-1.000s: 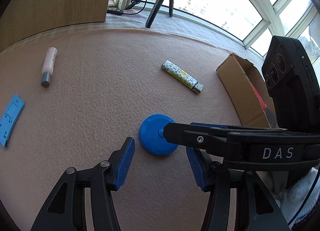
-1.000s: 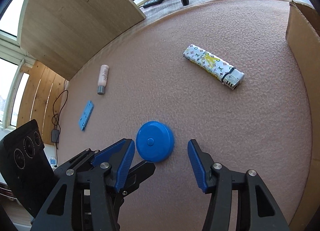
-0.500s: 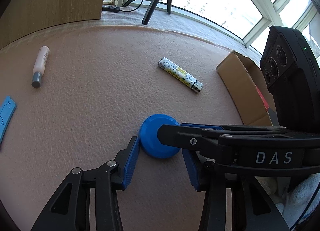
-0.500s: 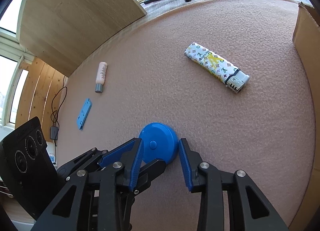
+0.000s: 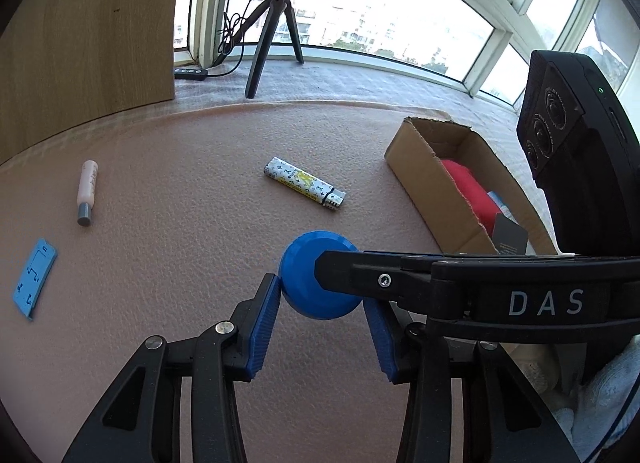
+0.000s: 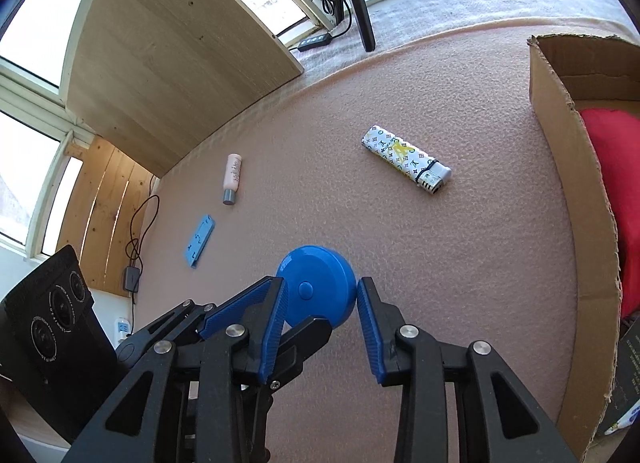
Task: Organize objects
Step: 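Close the right tool on the blue round container and lift it, then carry the blue container with the right tool into the box and release, then move the left tool over the blue phone stand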
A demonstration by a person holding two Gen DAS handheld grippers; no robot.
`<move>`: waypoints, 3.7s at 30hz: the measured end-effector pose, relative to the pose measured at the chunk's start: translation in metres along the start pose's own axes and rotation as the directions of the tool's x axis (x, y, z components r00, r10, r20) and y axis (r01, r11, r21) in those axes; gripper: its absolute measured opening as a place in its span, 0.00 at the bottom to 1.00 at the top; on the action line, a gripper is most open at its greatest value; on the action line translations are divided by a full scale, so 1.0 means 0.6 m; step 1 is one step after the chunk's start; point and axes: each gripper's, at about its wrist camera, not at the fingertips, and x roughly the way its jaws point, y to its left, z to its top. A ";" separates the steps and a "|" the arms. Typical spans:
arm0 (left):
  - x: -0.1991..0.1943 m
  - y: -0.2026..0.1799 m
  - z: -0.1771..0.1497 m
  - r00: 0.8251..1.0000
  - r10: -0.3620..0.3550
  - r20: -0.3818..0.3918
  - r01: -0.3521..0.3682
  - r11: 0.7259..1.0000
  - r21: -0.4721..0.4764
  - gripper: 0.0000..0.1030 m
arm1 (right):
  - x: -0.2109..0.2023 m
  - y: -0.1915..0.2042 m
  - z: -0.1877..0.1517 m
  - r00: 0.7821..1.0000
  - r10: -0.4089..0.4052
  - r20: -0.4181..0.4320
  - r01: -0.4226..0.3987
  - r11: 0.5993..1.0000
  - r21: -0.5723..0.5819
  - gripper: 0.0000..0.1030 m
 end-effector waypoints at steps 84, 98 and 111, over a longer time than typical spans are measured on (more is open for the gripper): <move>-0.220 0.210 -0.134 0.968 0.240 0.074 -0.203 0.920 -0.335 0.81 | -0.024 0.105 -0.080 0.985 -0.155 0.076 0.167 0.966 -0.197 0.54; -0.242 0.341 -0.114 0.963 0.267 0.026 -0.240 0.902 -0.358 0.81 | -0.036 0.087 -0.110 0.980 -0.181 0.084 0.191 0.973 -0.129 0.55; -0.174 0.410 -0.031 0.966 0.258 -0.023 -0.252 0.915 -0.314 0.81 | -0.055 0.083 -0.086 0.976 -0.180 0.121 0.191 0.978 -0.088 0.55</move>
